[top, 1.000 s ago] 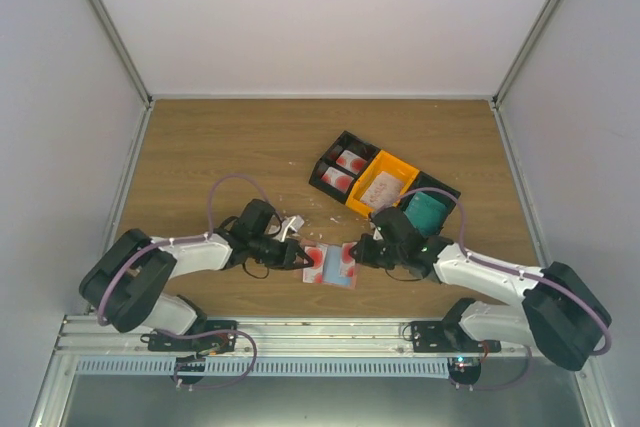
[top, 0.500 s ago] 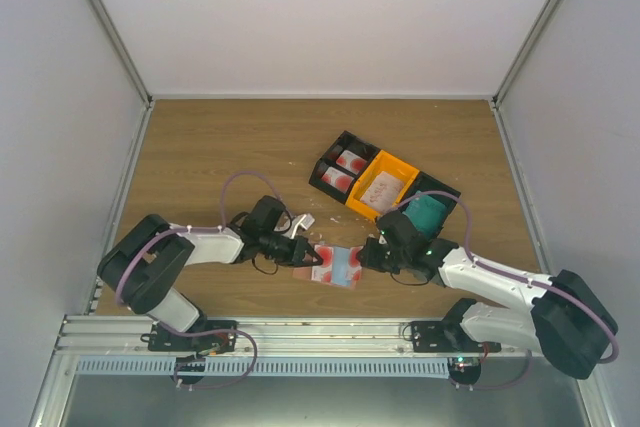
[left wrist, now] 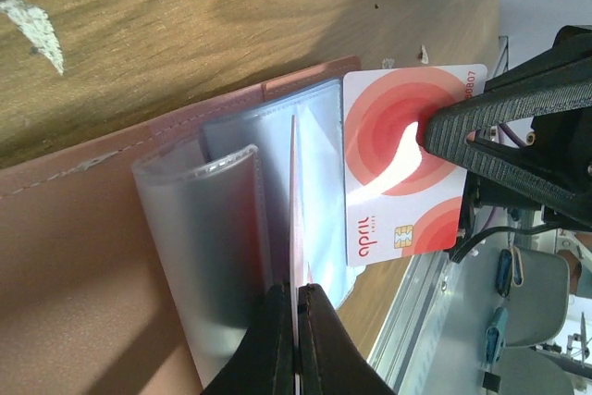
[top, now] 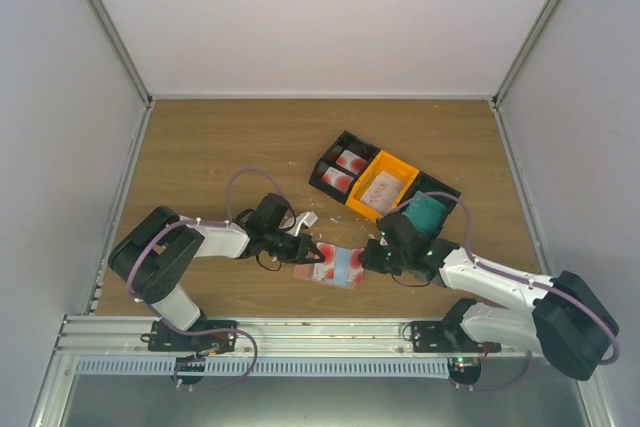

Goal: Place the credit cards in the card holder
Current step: Insert the credit card into the card holder.

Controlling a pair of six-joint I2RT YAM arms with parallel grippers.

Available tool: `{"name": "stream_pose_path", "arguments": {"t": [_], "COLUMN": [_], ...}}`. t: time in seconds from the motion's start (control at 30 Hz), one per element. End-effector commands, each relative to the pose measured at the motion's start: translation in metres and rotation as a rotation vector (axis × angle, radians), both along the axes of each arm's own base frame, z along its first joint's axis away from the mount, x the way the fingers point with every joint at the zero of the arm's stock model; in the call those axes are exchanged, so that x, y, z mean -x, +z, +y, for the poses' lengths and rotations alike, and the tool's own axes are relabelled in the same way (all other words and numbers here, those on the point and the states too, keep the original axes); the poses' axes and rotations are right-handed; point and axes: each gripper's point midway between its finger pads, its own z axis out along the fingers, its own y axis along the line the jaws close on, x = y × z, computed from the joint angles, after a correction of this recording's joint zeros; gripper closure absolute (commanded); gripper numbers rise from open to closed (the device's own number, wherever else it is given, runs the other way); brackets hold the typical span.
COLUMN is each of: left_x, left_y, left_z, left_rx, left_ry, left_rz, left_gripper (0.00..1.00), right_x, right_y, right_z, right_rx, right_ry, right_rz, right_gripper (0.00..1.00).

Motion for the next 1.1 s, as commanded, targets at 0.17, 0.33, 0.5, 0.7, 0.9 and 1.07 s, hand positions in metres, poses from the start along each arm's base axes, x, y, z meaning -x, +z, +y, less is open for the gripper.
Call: {"name": "stream_pose_path", "arguments": {"t": [0.17,0.33,0.5,0.7,0.9,1.07], "left_x": [-0.008,-0.011,-0.009,0.004,0.016,0.022], "left_y": [0.005,0.006,0.003,-0.006,-0.015,-0.018], "left_z": [0.002,0.003,0.001,-0.003,-0.006,-0.010], "left_rx": [-0.028,-0.042,-0.033,-0.024,-0.034,-0.026], "left_ry": [0.022,0.029,0.024,0.001,-0.011,-0.022], "left_rz": [-0.069,-0.077,-0.059,-0.019,0.024,0.043], "left_gripper": [1.00,1.00,1.00,1.00,1.00,1.00], "right_x": [0.007,0.007,0.007,0.008,0.011,0.013], "right_y": [-0.019,-0.021,-0.023,-0.025,-0.032,-0.037], "right_z": [-0.023,-0.023,-0.022,-0.020,-0.023,-0.024], "right_rx": [0.107,0.114,0.112,0.102,0.103,0.107], "right_ry": [-0.018,-0.011,-0.006,0.002,-0.005,-0.011], "right_rz": [0.022,0.020,0.021,0.027,0.042,0.050], "right_gripper": [1.00,1.00,1.00,0.99,0.99,1.00]}}
